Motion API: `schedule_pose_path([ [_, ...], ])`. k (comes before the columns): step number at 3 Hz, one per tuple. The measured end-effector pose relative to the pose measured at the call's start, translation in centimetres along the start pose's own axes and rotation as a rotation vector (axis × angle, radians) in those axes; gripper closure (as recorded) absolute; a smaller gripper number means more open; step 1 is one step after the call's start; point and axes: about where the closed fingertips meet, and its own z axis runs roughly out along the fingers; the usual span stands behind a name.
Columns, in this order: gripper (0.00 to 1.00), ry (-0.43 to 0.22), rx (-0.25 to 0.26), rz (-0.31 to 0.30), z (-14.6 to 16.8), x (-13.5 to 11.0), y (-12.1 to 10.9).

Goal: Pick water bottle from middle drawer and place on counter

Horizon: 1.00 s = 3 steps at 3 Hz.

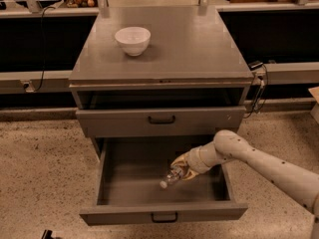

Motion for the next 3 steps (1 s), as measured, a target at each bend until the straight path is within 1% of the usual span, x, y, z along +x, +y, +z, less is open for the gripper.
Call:
schedule_pose_path([
  [1, 1.0, 0.068, 0.073, -0.08, -4.1, -3.9, -1.7],
  [2, 1.0, 0.118, 0.107, -0.144, -7.7, -7.9, -3.6],
  [3, 1.0, 0.188, 0.146, -0.194, -12.2, -10.9, -5.1],
])
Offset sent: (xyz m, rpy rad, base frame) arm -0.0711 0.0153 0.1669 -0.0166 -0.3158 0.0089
